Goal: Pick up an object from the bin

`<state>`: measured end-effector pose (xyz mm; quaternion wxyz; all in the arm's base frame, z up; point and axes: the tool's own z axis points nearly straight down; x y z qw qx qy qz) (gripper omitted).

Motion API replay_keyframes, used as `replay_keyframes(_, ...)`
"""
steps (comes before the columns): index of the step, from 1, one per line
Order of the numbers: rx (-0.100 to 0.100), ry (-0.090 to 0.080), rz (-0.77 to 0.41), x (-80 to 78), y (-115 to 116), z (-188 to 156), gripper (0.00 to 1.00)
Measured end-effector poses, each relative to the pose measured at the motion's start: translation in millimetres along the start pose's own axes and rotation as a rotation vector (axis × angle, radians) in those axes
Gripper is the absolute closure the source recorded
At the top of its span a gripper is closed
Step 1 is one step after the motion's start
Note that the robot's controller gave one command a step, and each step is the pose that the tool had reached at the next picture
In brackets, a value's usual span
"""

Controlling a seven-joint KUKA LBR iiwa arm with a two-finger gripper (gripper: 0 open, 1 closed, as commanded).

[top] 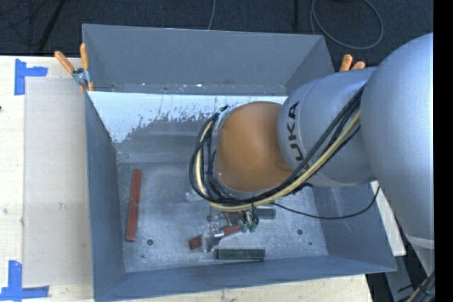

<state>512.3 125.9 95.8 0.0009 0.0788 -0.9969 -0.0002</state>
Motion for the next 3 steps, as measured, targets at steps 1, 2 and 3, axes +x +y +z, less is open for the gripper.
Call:
replay_keyframes(1,-0.004,-0.021,0.041,22.2,-31,19,1.00)
replay_keyframes(2,-0.004,-0.021,0.042,22.2,-31,19,1.00)
replay_keyframes(3,0.000,-0.001,-0.093,-32.5,-63,-178,1.00)
